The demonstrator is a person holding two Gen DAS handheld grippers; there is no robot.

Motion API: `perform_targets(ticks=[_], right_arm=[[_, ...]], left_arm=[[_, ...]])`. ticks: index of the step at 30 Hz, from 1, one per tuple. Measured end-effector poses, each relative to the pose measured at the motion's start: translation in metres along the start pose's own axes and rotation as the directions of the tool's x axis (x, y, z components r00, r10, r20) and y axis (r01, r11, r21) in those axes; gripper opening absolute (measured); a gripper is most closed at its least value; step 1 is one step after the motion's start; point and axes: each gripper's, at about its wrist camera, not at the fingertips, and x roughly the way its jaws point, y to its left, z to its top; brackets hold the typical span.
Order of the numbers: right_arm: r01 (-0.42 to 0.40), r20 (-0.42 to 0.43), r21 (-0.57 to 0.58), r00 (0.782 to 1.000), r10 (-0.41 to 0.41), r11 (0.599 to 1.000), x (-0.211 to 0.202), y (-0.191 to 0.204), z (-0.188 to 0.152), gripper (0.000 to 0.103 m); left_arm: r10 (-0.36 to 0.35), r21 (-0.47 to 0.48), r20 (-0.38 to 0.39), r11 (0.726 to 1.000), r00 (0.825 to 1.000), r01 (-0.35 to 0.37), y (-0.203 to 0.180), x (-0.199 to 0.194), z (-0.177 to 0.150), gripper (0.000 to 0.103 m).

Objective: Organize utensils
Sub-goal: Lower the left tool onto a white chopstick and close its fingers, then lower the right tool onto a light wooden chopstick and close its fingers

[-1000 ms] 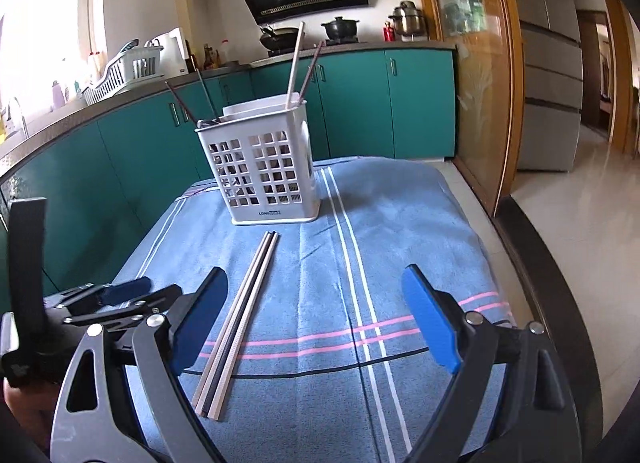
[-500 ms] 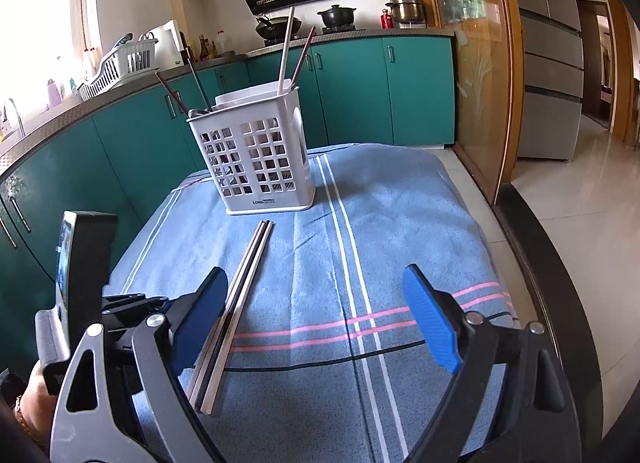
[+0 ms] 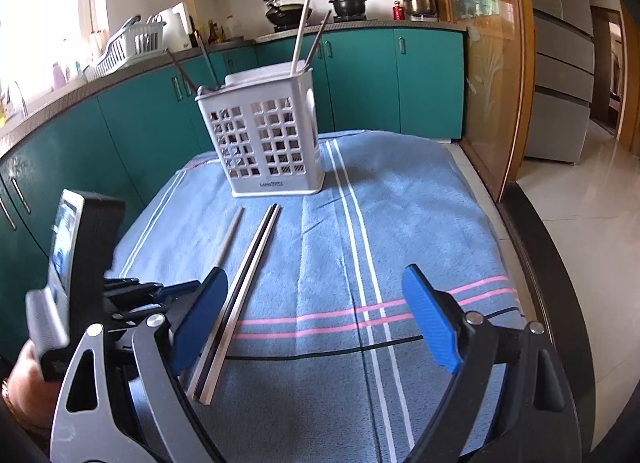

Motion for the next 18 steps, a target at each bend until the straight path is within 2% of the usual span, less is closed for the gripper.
perform_targets(ticks=[5,10,14,18], right_arm=[[0.017,-0.038,-0.048,0.999,-0.019,0.999,0.018,0.016,-0.001,0.087],[0.043,-0.145,-0.101,0.988,-0.057,0.994,0.064,0.033,0.007,0.087],[0.025,-0.224,-0.099,0.973,-0.046,0.995,0.087,0.038,0.002,0.082],[0.069,-0.258,-0.161,0.96,-0.109,0.985,0.098,0.047,-0.008,0.075]], left_arm=[[0.021,-0.027,-0.014,0.999,1.0,-0.021,0.026,-0.005,-0.006,0.006],[0.026,-0.046,-0.03,0.999,0.999,-0.027,0.034,-0.009,-0.011,0.006],[0.014,-0.064,-0.036,0.998,0.999,-0.016,0.035,-0.012,-0.016,0.006],[0.008,-0.06,-0.033,0.998,0.999,-0.01,0.033,-0.013,-0.02,0.011]])
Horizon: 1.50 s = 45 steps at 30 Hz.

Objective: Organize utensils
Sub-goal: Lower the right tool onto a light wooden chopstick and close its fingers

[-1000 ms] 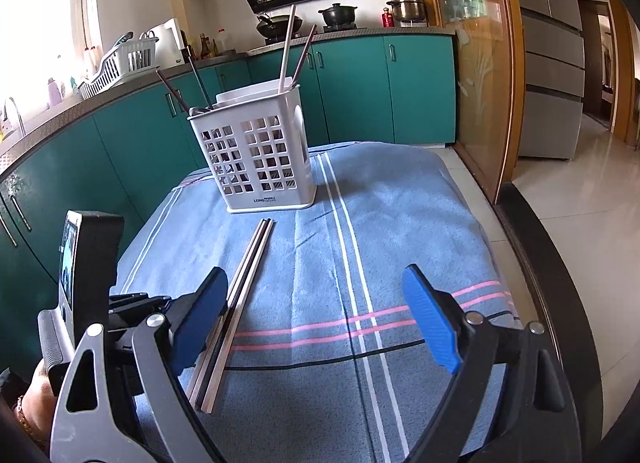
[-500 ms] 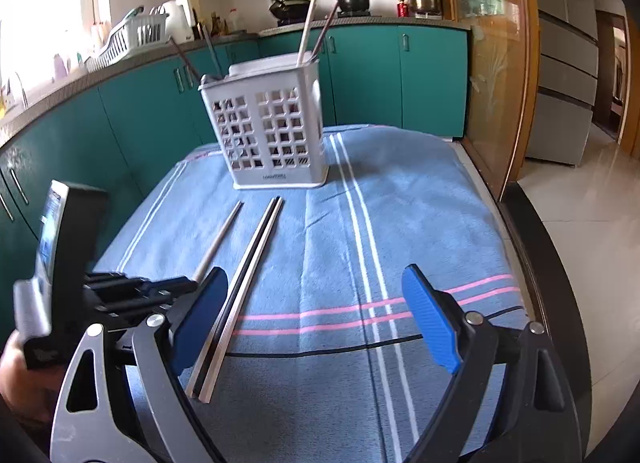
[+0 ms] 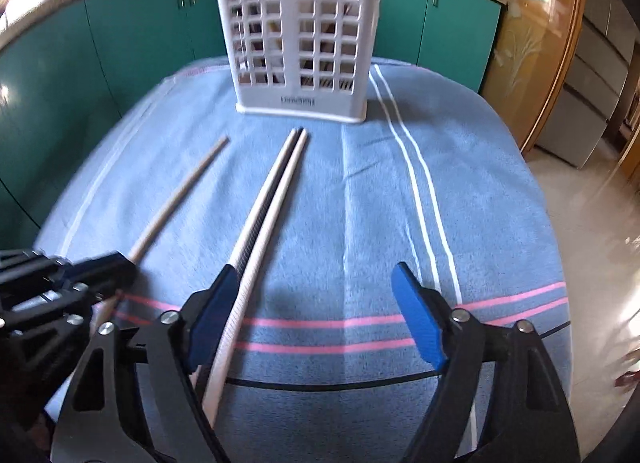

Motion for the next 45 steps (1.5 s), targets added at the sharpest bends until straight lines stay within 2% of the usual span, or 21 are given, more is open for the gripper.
perform_targets(ticks=[2,4,6,8,9,12,19,22,23,25,26,29,31,34,38,41,45], right_arm=[[-0.001,-0.001,0.02,1.0,0.001,1.0,0.001,-0.002,-0.002,0.075],[0.003,-0.005,0.022,1.0,-0.003,1.0,0.001,-0.003,-0.002,0.075],[0.04,-0.036,0.012,0.999,-0.04,0.999,0.005,-0.003,-0.002,0.073],[-0.037,-0.037,0.047,0.999,0.039,0.998,0.003,-0.006,-0.004,0.068],[-0.063,-0.03,0.063,0.997,0.065,0.996,0.0,-0.006,-0.003,0.067],[-0.031,0.012,0.027,0.999,0.031,0.999,-0.007,0.002,-0.001,0.067],[-0.041,-0.012,0.012,0.999,0.041,0.999,-0.001,0.009,0.0,0.067],[0.005,-0.004,-0.009,1.0,-0.005,1.0,-0.003,0.01,-0.002,0.067],[0.047,-0.021,-0.021,0.999,-0.047,0.999,-0.001,0.01,-0.002,0.064],[0.04,-0.028,-0.023,0.999,-0.041,0.999,0.001,0.005,-0.004,0.064],[0.034,-0.03,-0.01,0.999,-0.034,0.999,0.0,0.003,-0.004,0.061],[-0.027,-0.001,0.036,1.0,0.027,0.999,-0.006,0.0,-0.002,0.06],[-0.055,-0.021,0.025,0.998,0.056,0.998,-0.005,0.004,-0.002,0.06],[-0.025,-0.021,-0.004,0.999,0.025,1.0,-0.004,0.01,-0.004,0.06],[-0.042,-0.045,-0.015,0.998,0.041,0.999,-0.006,0.016,-0.004,0.06],[0.003,-0.047,-0.051,0.999,-0.005,0.999,-0.005,0.022,-0.007,0.061],[0.012,-0.065,-0.056,0.998,-0.015,0.998,-0.005,0.022,-0.009,0.061]], left_arm=[[-0.013,-0.001,0.0,1.0,1.0,0.013,-0.002,-0.001,-0.001,0.018],[-0.025,0.0,-0.002,1.0,1.0,0.025,-0.004,-0.002,-0.001,0.029],[-0.039,-0.002,-0.003,0.999,0.999,0.039,-0.007,-0.002,-0.001,0.038],[-0.041,-0.005,0.003,0.999,0.999,0.041,-0.009,-0.003,-0.001,0.043],[-0.041,-0.013,0.011,0.999,0.999,0.041,-0.008,-0.004,0.0,0.043],[-0.043,-0.04,0.025,0.998,0.999,0.044,-0.004,-0.006,0.002,0.045],[-0.029,-0.081,0.053,0.996,0.998,0.033,0.009,-0.012,0.005,0.045],[-0.029,-0.084,0.057,0.996,0.998,0.034,0.011,-0.013,0.005,0.046],[-0.025,-0.083,0.057,0.996,0.998,0.03,0.011,-0.013,0.005,0.046],[-0.022,-0.084,0.057,0.996,0.998,0.027,0.012,-0.013,0.005,0.047],[-0.023,-0.088,0.059,0.996,0.998,0.028,0.013,-0.014,0.006,0.047],[-0.023,-0.096,0.067,0.995,0.998,0.029,0.015,-0.016,0.007,0.047],[-0.02,-0.099,0.066,0.995,0.998,0.027,0.017,-0.016,0.007,0.047],[-0.018,-0.103,0.061,0.994,0.998,0.025,0.02,-0.015,0.007,0.047],[-0.019,-0.105,0.063,0.994,0.998,0.025,0.02,-0.015,0.008,0.047],[-0.019,-0.1,0.061,0.995,0.998,0.025,0.018,-0.014,0.008,0.047],[-0.018,-0.102,0.058,0.995,0.998,0.024,0.019,-0.014,0.008,0.047]])
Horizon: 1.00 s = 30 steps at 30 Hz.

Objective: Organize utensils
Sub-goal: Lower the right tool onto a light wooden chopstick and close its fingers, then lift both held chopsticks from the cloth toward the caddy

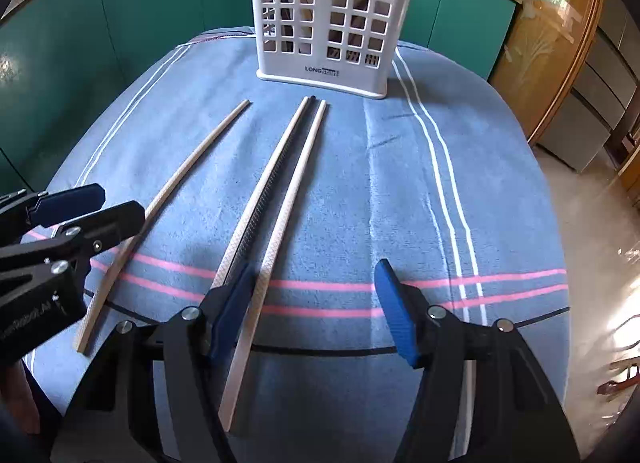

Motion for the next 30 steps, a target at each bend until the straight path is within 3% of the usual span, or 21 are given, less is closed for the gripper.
perform_targets(ticks=[2,4,6,7,12,16,22,25,26,29,30], right_arm=[[0.007,0.015,0.004,1.0,-0.007,1.0,0.002,-0.001,-0.001,0.061],[0.046,0.049,-0.012,0.998,-0.045,0.999,0.001,-0.001,-0.002,0.054],[0.044,0.059,-0.03,0.997,-0.042,0.999,0.002,0.0,-0.002,0.013],[0.034,0.052,-0.03,0.998,-0.032,0.999,0.002,0.0,-0.002,0.007],[0.029,0.052,0.01,0.998,-0.029,1.0,-0.007,-0.01,-0.019,0.006],[0.01,0.04,0.067,0.999,-0.012,0.998,-0.018,-0.021,-0.036,0.006],[-0.026,0.038,0.173,0.999,0.019,0.985,-0.039,-0.027,-0.066,0.006],[-0.035,0.046,0.193,0.999,0.027,0.981,-0.044,-0.027,-0.073,0.008],[-0.056,0.045,0.21,0.998,0.048,0.976,-0.045,-0.03,-0.072,0.013],[-0.097,0.054,0.242,0.995,0.086,0.965,-0.049,-0.043,-0.059,0.02],[-0.092,0.064,0.224,0.995,0.08,0.97,-0.05,-0.044,-0.052,0.022]], left_arm=[[0.001,0.0,0.0,1.0,1.0,-0.001,0.0,0.0,0.001,0.048],[0.0,0.002,-0.001,1.0,1.0,0.0,0.0,0.001,0.001,0.048],[0.002,0.006,-0.001,1.0,1.0,-0.002,-0.001,0.001,0.001,0.049],[0.002,0.007,-0.001,1.0,1.0,-0.002,-0.001,0.002,0.002,0.049],[0.001,0.002,-0.015,1.0,1.0,-0.001,0.002,0.006,0.0,0.048],[0.035,0.06,-0.043,0.998,0.998,-0.033,-0.005,0.012,-0.009,0.032],[0.047,0.065,-0.065,0.997,0.997,-0.043,-0.002,-0.001,-0.025,0.024],[0.045,0.084,-0.068,0.996,0.997,-0.039,-0.003,-0.008,-0.031,0.024],[0.043,0.087,-0.056,0.996,0.998,-0.038,-0.001,-0.009,-0.031,0.024],[0.024,0.059,0.006,0.998,1.0,-0.024,0.003,-0.018,-0.025,0.036],[0.023,0.046,0.028,0.999,0.999,-0.024,0.005,-0.023,-0.021,0.045]])
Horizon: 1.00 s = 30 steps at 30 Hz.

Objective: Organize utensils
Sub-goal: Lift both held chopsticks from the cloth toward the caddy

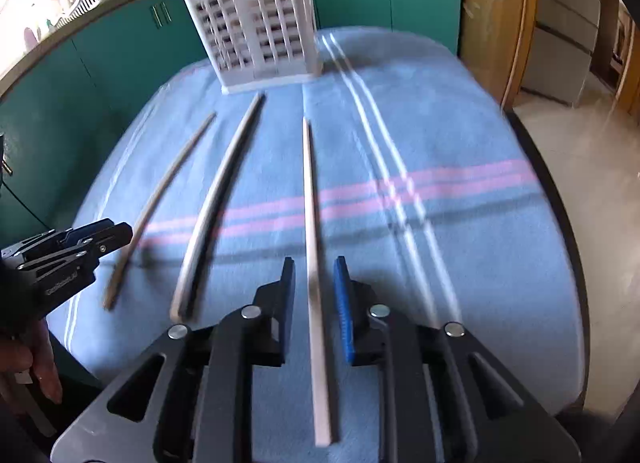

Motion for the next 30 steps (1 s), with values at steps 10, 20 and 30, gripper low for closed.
perform_targets(ticks=[10,20,30], right_arm=[[-0.006,-0.087,-0.135,0.996,-0.006,0.991,0.074,0.026,0.097,0.028],[0.026,-0.123,-0.136,0.992,-0.043,0.99,0.1,0.023,0.11,0.028],[-0.062,-0.105,-0.072,0.993,0.054,0.995,0.089,0.015,0.106,0.005]], left_arm=[[0.007,0.028,-0.025,1.0,1.0,-0.007,-0.013,0.058,0.084,0.037],[0.05,0.058,-0.088,0.997,0.995,-0.045,-0.024,0.106,0.094,0.032],[0.016,0.06,-0.057,0.998,0.998,-0.012,-0.022,0.095,0.09,0.004]])
